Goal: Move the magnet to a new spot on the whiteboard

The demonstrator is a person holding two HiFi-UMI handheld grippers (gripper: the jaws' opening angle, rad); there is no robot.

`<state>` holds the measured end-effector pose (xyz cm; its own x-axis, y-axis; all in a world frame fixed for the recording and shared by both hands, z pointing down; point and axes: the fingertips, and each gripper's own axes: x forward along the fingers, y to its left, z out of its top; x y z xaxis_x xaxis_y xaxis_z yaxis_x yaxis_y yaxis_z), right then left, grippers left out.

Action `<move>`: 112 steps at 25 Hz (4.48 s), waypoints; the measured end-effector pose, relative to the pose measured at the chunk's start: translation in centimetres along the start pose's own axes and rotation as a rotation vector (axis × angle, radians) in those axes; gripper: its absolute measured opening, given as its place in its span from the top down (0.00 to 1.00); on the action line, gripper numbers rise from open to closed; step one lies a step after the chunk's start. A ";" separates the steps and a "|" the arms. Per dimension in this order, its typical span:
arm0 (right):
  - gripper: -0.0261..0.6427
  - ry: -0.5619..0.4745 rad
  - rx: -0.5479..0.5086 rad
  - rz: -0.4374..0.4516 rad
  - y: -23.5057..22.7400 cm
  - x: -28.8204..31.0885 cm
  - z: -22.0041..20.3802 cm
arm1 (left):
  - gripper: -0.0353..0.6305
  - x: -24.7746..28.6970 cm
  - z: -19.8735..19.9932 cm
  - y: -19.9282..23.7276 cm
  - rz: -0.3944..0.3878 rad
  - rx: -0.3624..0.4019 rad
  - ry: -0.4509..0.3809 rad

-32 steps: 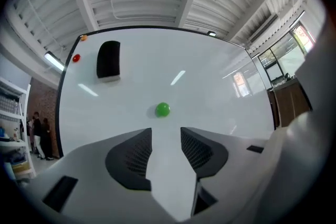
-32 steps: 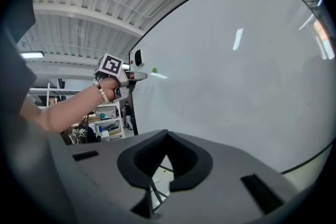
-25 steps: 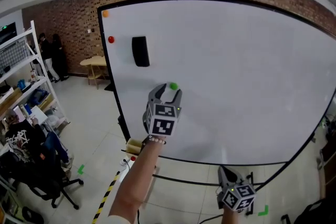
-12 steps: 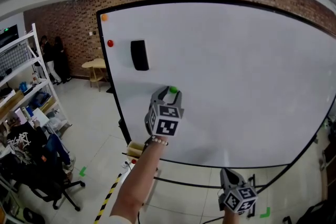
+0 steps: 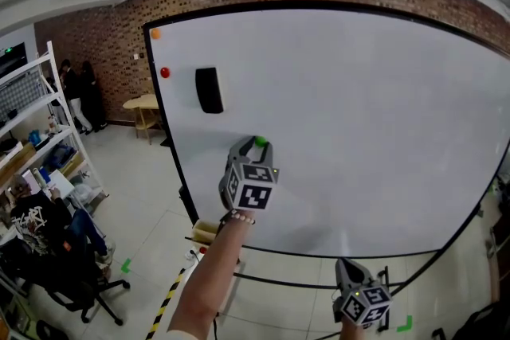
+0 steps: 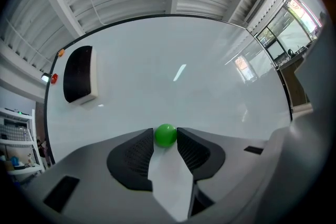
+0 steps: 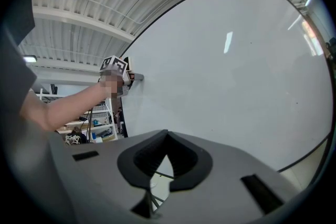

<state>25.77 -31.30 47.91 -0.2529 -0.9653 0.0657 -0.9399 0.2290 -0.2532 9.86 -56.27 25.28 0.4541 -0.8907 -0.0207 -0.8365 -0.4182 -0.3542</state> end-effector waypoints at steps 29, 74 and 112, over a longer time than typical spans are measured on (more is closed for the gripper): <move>0.94 0.037 -0.063 0.165 6.4 2.5 1.1 | 0.76 -22.0 -13.4 -3.2 -0.075 -0.419 0.095; 0.94 0.075 -0.109 0.073 6.3 1.4 0.7 | 0.76 -19.6 -15.1 -6.7 -0.173 -0.410 0.120; 0.94 0.003 -0.047 -0.091 -1.6 -3.2 2.1 | 0.76 -0.3 4.8 0.6 -0.046 0.047 -0.006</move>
<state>28.55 -28.87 46.11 -0.1669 -0.9819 0.0892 -0.9686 0.1464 -0.2009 10.72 -55.39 20.60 0.4938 -0.8695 -0.0090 -0.7995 -0.4499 -0.3980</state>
